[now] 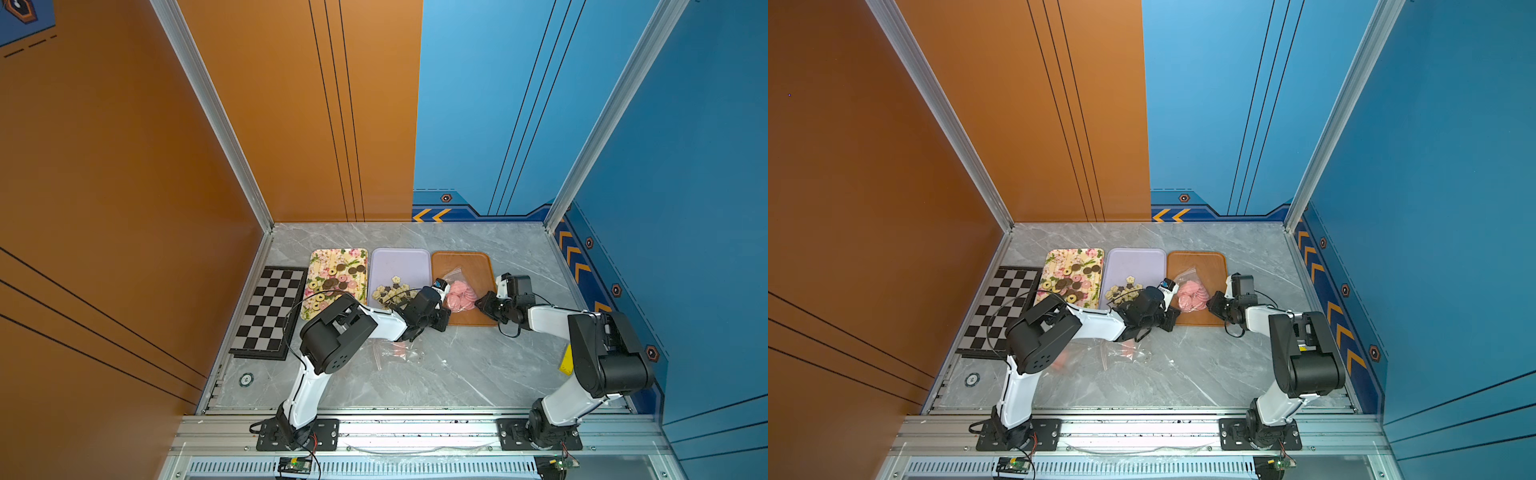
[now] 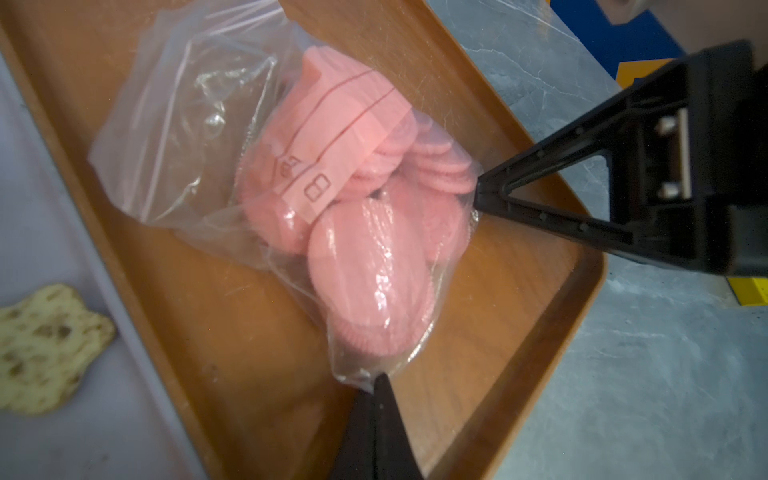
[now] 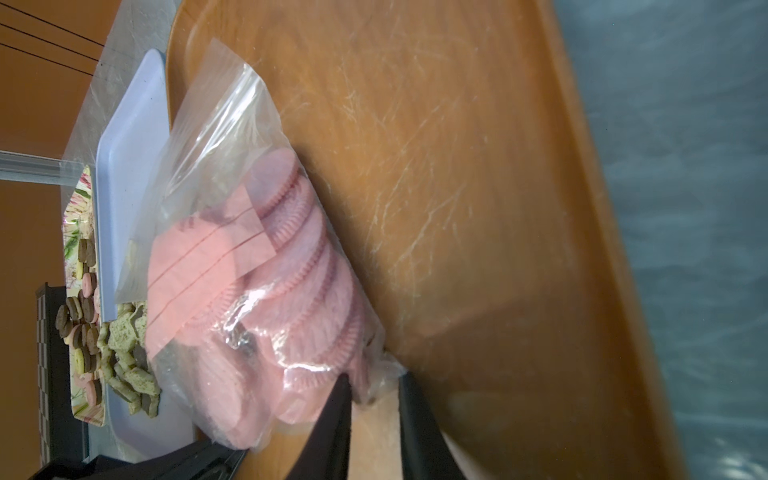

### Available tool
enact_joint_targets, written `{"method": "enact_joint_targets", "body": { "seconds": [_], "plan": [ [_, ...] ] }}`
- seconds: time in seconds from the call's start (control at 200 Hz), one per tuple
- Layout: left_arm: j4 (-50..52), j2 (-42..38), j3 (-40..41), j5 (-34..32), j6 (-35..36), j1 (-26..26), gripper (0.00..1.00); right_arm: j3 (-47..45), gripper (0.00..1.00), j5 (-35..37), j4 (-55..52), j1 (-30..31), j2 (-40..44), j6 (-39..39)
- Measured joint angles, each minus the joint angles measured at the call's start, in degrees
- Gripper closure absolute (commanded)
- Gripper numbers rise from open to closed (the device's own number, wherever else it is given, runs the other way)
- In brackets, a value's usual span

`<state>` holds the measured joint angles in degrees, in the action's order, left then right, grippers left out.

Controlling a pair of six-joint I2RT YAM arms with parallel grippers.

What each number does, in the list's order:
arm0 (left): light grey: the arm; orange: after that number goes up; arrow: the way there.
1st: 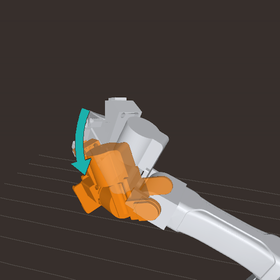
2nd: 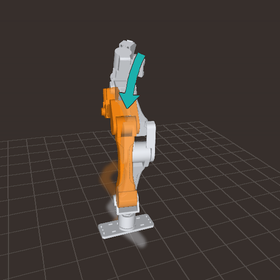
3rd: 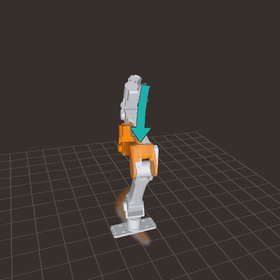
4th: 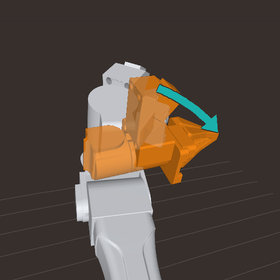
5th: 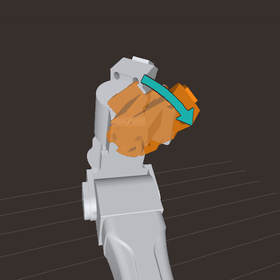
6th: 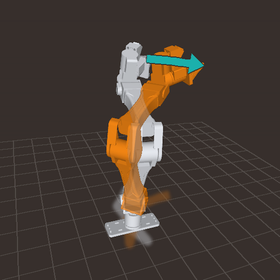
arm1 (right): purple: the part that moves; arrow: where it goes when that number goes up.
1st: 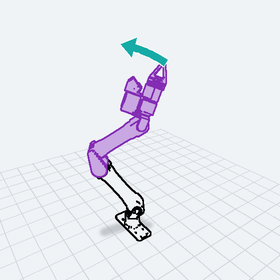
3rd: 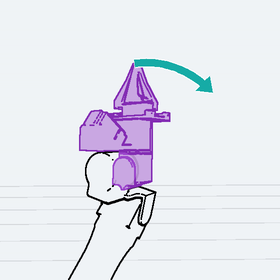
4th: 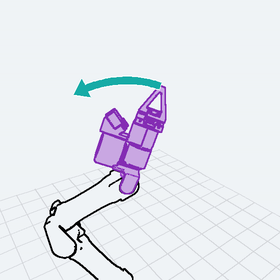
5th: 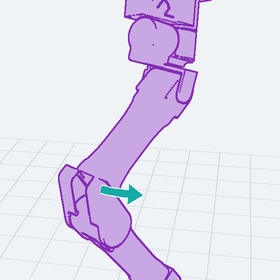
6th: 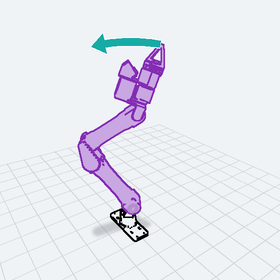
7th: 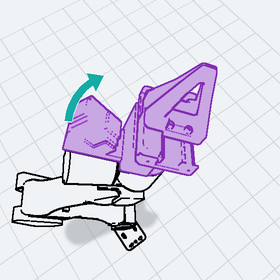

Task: Pour cookies out of the ziploc bag
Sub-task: 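Pour the cookies out of the ziploc bag onto the tray.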

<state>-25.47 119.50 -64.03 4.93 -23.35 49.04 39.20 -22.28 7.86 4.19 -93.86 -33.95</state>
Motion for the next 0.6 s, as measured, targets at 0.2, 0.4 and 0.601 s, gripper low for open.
{"method": "enact_joint_targets", "body": {
  "seconds": [0.2, 0.4, 0.601],
  "plan": [
    [-1.3, 0.0, 0.7, 0.0, 0.0, -0.3, 1.0, 1.3, 1.0, 0.1, -1.5, 0.0, -1.1, -0.4],
    [-2.4, -0.1, 1.3, 0.0, 0.0, -0.3, 1.0, 0.0, 1.0, 0.0, -0.6, 0.0, -0.1, -0.4],
    [-3.2, -1.2, 2.6, 1.8, 0.0, -0.3, 1.0, -1.1, 1.0, 0.0, -3.5, 0.1, 7.8, 1.0]
  ]
}}
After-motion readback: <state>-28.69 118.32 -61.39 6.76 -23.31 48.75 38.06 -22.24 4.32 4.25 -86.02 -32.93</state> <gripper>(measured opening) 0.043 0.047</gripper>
